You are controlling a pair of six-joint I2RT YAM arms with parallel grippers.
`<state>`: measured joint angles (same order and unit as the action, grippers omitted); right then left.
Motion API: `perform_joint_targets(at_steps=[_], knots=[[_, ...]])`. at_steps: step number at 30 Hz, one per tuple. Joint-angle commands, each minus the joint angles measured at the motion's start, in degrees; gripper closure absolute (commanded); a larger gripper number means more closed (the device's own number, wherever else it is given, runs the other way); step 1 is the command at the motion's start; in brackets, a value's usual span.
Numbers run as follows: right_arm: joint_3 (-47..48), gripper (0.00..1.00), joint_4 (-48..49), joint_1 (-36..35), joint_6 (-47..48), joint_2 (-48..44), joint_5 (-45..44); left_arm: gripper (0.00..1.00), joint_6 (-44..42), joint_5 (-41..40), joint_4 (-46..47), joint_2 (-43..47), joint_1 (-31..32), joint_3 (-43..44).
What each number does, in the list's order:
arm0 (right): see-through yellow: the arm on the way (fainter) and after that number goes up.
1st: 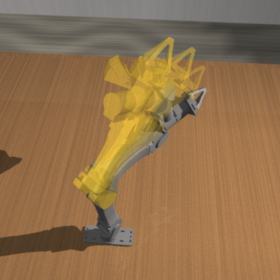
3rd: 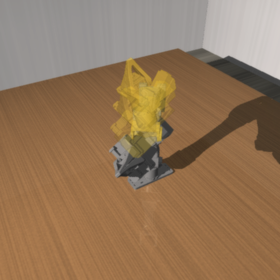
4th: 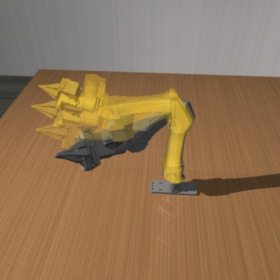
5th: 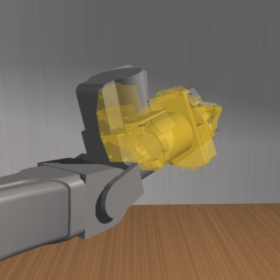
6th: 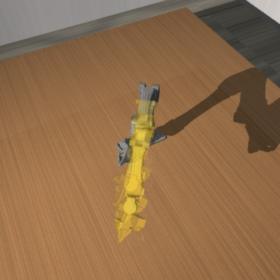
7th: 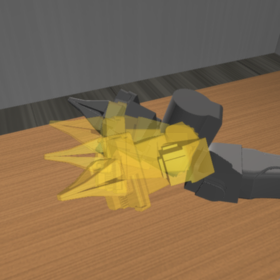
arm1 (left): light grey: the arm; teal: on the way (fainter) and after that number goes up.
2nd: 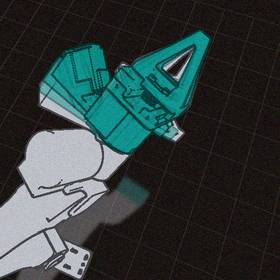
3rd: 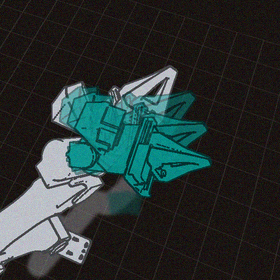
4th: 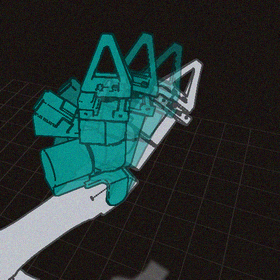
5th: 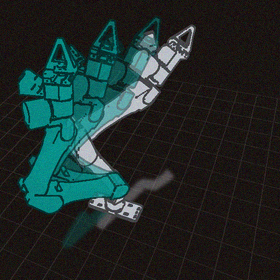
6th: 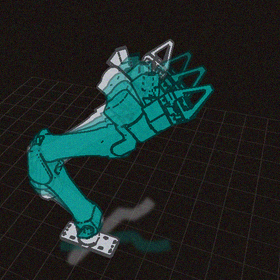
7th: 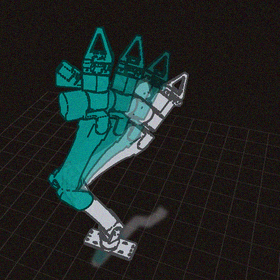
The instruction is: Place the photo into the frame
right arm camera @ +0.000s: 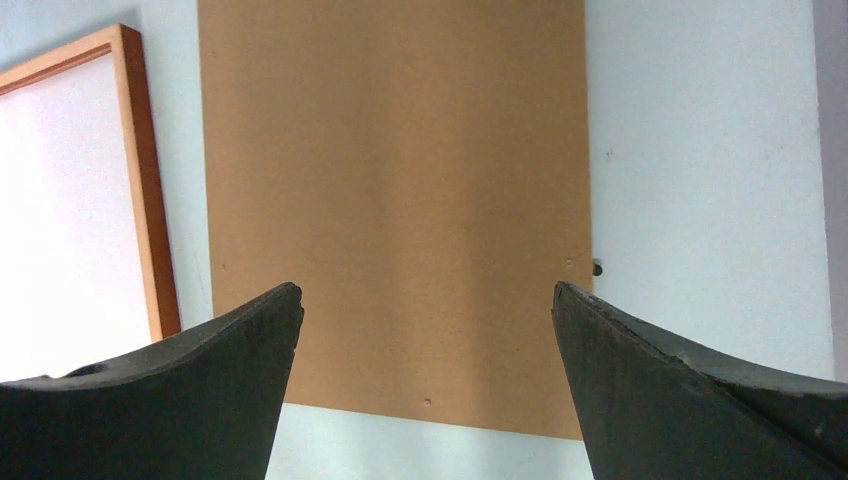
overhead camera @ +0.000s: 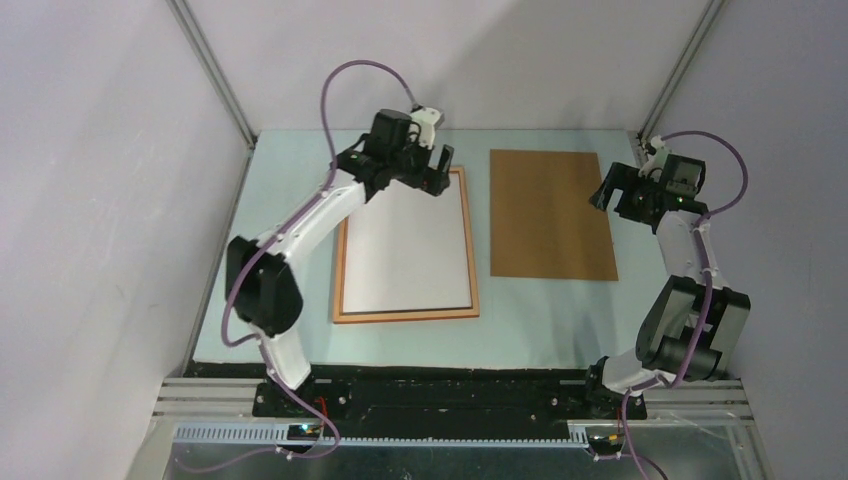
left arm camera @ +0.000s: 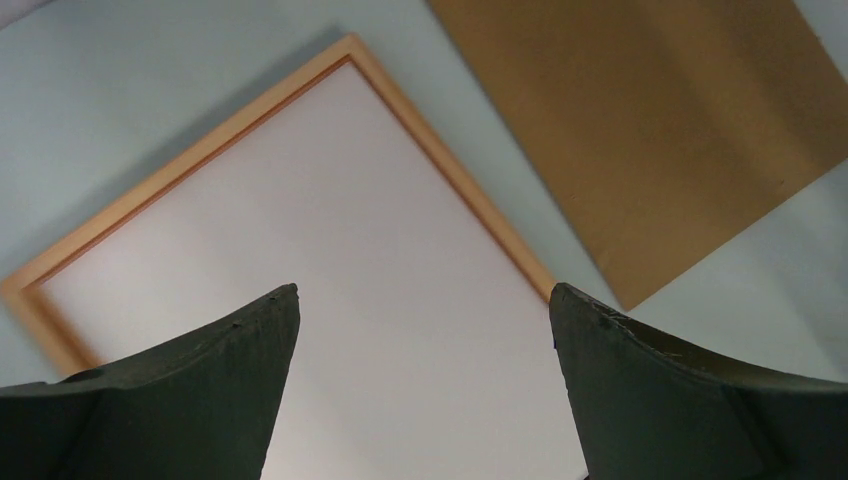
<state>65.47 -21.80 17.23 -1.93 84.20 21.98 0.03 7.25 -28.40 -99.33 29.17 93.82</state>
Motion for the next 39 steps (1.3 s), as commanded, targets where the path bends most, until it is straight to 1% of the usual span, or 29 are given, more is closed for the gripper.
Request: perform_joint_targets(at_steps=[1, 4, 9, 13, 20, 26, 35, 39], knots=[[0.10, 0.01, 1.59, 1.35, 0.21, 2.03, 1.60, 0.00, 5.95, 3.21, 1.42, -8.07, 2.22, 7.85], [0.10, 0.00, 1.86, 1.90, 1.17, 2.61, -0.40, 0.00, 8.60, 5.37, 1.50, -12.80, 3.04, 12.06], [0.10, 0.01, 2.04, 2.83, 1.75, 4.57, -2.89, 0.00, 16.01, 9.30, 1.45, -22.12, 4.11, 20.20], [0.12, 0.01, 2.19, 3.84, 1.76, 7.31, -3.83, 0.00, 19.12, 11.10, 1.49, -27.89, 5.51, 24.96], [0.18, 0.01, 2.91, 4.97, 1.76, 10.39, -5.42, 0.00, 21.34, 10.42, 1.44, -33.63, 8.26, 27.55], [0.90, 0.01, 2.72, 4.97, 1.78, 13.17, -6.20, 0.01, 27.25, 11.27, 1.44, -38.07, 8.64, 29.42], [5.39, 0.06, 0.64, 4.79, 3.96, 20.54, -5.61, 0.01, 29.30, 8.65, 1.26, -40.50, 9.67, 29.53], [9.75, 0.07, -1.80, 4.66, 4.06, 24.96, -4.43, 0.01, 29.33, 8.29, 1.27, -41.44, 9.99, 29.90]])
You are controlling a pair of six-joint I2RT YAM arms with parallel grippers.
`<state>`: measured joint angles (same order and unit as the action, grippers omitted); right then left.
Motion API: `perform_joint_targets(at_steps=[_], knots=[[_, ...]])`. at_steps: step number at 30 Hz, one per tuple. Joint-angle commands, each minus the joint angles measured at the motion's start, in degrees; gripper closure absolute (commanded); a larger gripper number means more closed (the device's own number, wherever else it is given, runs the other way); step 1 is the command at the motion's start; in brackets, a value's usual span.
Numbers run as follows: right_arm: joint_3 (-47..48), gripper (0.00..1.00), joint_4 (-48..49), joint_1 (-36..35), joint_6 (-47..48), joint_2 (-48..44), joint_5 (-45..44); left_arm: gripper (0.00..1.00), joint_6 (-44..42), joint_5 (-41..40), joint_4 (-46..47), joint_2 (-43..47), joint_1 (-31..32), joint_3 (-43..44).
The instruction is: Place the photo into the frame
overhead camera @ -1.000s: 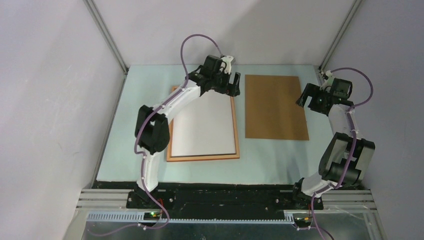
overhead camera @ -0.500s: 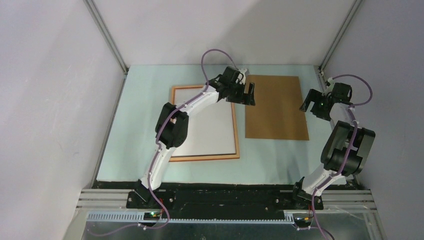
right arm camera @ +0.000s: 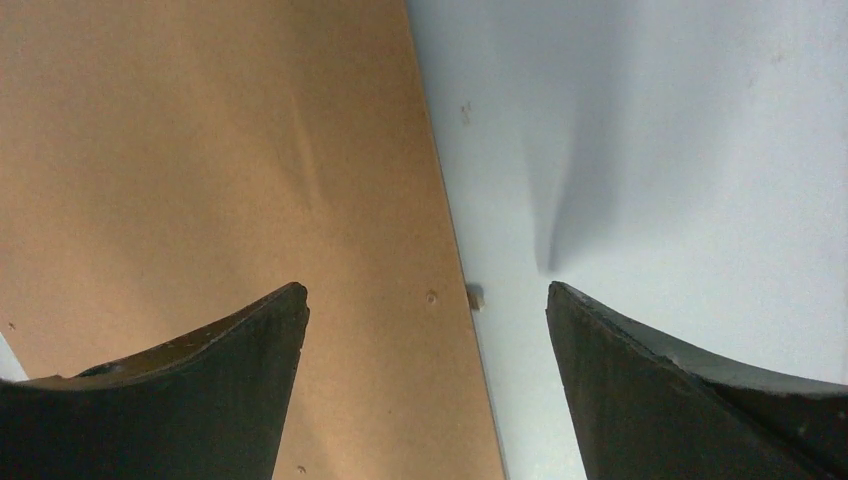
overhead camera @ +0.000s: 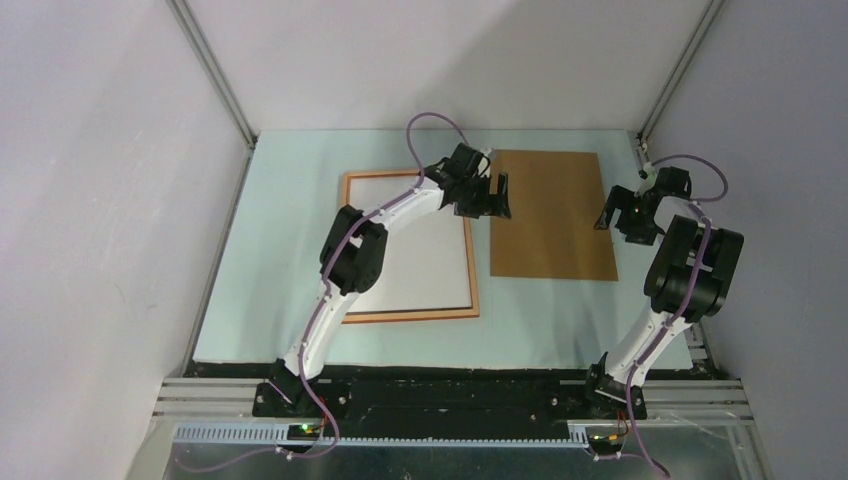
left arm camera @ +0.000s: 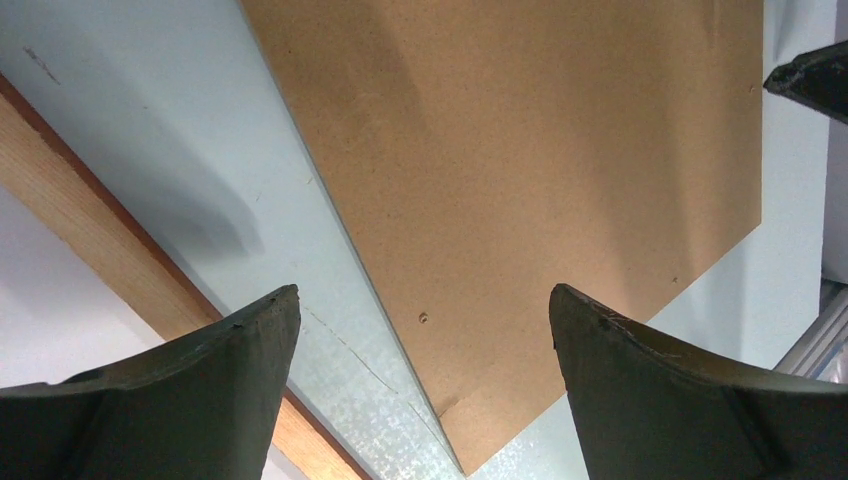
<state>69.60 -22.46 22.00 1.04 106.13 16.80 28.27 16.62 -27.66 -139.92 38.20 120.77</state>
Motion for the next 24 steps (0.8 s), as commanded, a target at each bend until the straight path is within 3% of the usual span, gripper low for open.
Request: perform_joint_targets(at_steps=[1, 12, 24], knots=[[6.28, 0.08, -1.47, -0.11, 0.94, 3.56, 1.39, 0.01, 1.13, -0.99, 0.42, -1.13, 0.98, 3.14], [19.00, 0.11, -9.56, -0.36, -2.02, 13.68, 7.27, 0.01, 4.24, 1.76, 0.09, -4.35, 1.25, 4.19], [26.73, 0.13, -13.65, -3.31, -2.67, 20.05, 10.11, 0.01, 6.50, 7.08, 0.08, -7.52, 2.32, 5.98]])
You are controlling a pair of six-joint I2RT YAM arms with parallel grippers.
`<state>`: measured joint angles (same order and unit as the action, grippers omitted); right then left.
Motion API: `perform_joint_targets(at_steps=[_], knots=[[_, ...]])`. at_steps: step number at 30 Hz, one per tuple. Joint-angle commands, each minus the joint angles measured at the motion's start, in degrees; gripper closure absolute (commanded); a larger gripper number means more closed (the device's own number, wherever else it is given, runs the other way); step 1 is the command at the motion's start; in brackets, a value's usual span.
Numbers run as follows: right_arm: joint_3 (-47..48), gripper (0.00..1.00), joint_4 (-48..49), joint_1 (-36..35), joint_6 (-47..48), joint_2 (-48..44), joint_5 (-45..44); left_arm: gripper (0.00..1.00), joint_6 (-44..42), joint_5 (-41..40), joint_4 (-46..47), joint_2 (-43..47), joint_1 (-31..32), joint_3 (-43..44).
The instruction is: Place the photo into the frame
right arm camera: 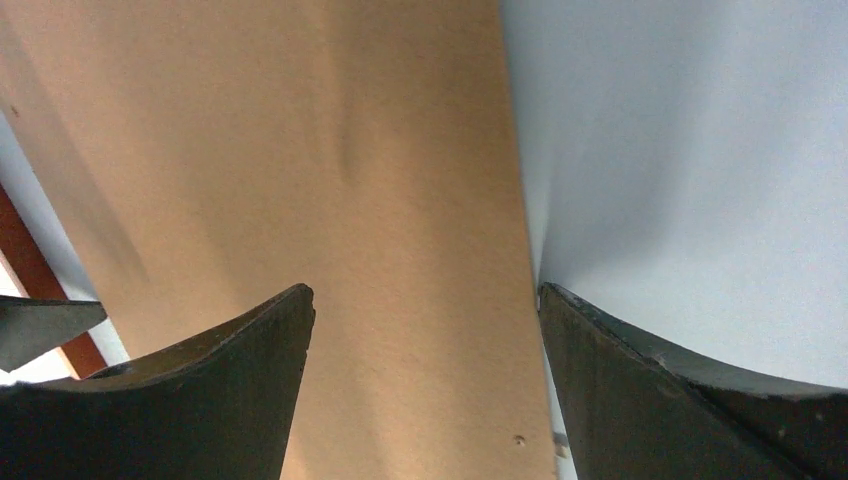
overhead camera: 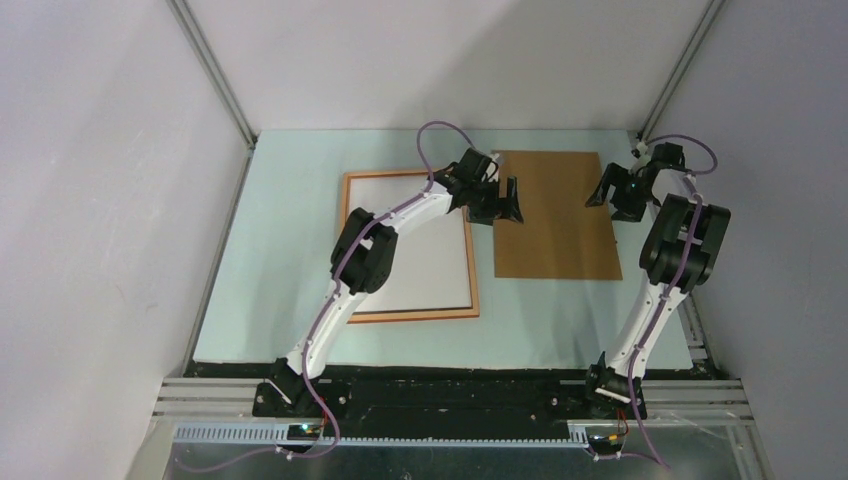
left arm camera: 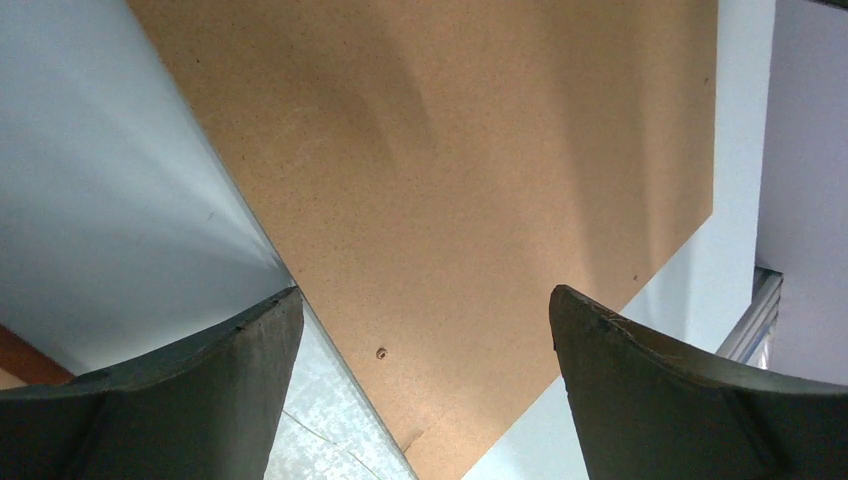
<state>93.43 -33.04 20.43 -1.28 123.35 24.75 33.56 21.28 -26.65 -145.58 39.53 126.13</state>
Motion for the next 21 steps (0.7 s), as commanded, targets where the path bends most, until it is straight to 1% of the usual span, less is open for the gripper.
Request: perform_joint_targets(at_steps=[1, 5, 10, 15, 21], knots=[[3.74, 0.13, -3.57, -1.94, -0.37, 3.51, 2.37, 0.01, 0.93, 2.45, -0.94, -1.84, 0.92, 0.44], [4.81, 0.15, -4.51, -2.64, -0.65, 4.08, 4.63, 0.01, 0.26, 2.61, -0.93, -1.31, 1.02, -0.10], [2.74, 0.18, -4.33, -1.90, -0.89, 1.75, 11.68, 0.01, -1.51, 2.74, -0.89, -0.10, 1.09, -0.33], [0.19, 0.25, -5.62, -0.32, -0.12, -3.46, 20.97, 0.01, -3.16, 3.81, -0.89, 1.40, 1.23, -1.61], [-4.70, 0.29, -8.53, 0.14, 1.34, -11.54, 27.89, 0.01, -4.78, 5.57, -0.85, 3.92, 1.47, -4.11]])
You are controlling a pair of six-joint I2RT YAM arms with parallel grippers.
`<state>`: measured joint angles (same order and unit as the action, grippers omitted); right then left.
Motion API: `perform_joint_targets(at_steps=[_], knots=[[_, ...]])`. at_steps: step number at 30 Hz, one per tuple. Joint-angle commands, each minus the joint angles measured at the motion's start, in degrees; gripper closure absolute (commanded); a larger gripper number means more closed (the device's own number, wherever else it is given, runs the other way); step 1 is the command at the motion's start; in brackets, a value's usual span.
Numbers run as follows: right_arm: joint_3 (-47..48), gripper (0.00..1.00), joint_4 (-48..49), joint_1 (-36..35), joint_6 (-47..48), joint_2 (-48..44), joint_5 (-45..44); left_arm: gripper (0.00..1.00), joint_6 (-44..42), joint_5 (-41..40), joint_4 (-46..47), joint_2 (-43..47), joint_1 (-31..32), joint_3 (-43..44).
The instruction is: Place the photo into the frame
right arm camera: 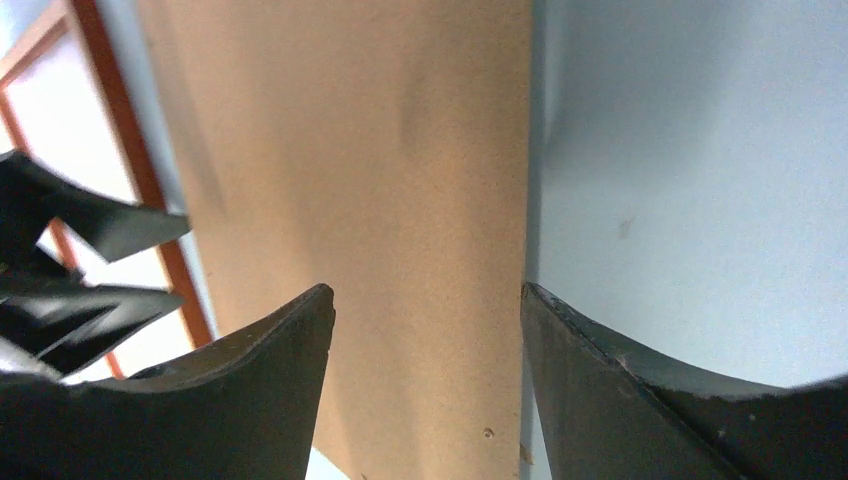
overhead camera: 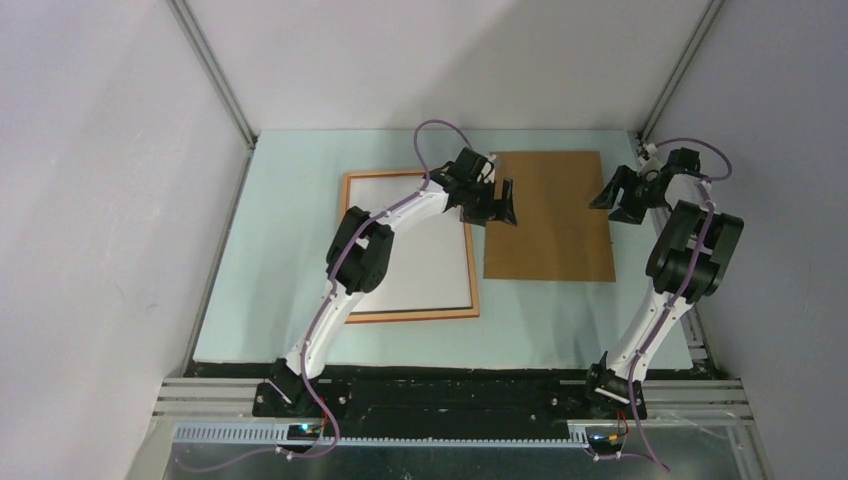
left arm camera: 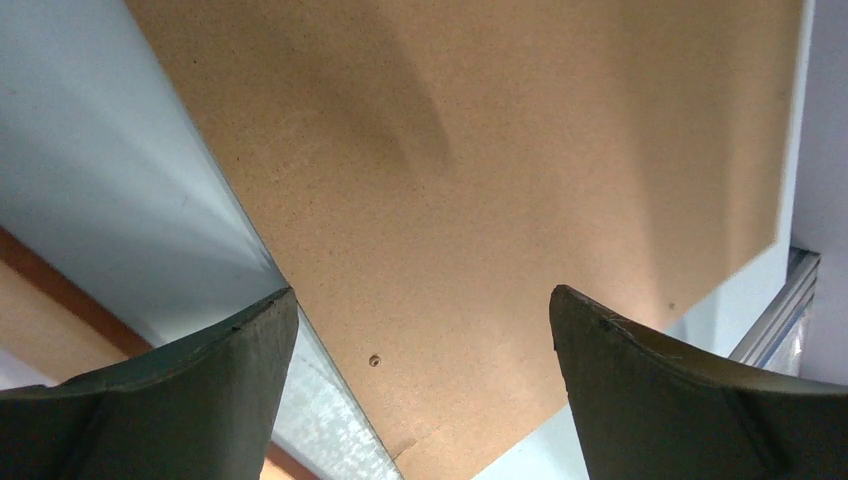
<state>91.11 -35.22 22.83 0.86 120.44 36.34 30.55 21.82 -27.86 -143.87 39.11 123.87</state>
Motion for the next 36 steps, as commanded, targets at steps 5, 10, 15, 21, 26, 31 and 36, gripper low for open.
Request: perform_joint_targets(at_steps=[5, 10, 15, 21, 26, 31, 36], knots=[[-6.47, 0.30, -8.20, -2.48, 1.25, -14.09, 20.23, 0.01, -2.15, 5.58, 0.46, 3.54, 2.12, -3.42], [-7.98, 0.30, -9.56, -2.82, 1.57, -17.54, 22.84, 0.01, -2.51, 7.36, 1.01, 4.15, 2.81, -3.88], [-8.06, 0.31, -9.88, -3.56, 0.69, -21.35, 26.76, 0.01, -2.52, 10.02, 2.36, 5.10, 3.71, -4.51], [-7.46, 0.31, -9.52, -5.49, -0.58, -25.17, 29.88, 0.00, -0.37, 12.34, 5.15, 7.31, 4.46, -7.58], [-5.94, 0.31, -10.38, -7.37, -0.59, -26.91, 31.69, 0.00, 3.01, 14.28, 8.95, 10.07, 4.83, -12.63], [-3.92, 0.31, -10.65, -9.02, -1.82, -27.46, 32.89, 0.00, 5.79, 15.16, 11.94, 13.48, 5.01, -17.10], [-1.93, 0.31, -10.33, -10.39, -3.36, -27.55, 33.99, 0.00, 6.63, 15.05, 13.33, 16.87, 5.01, -19.45]])
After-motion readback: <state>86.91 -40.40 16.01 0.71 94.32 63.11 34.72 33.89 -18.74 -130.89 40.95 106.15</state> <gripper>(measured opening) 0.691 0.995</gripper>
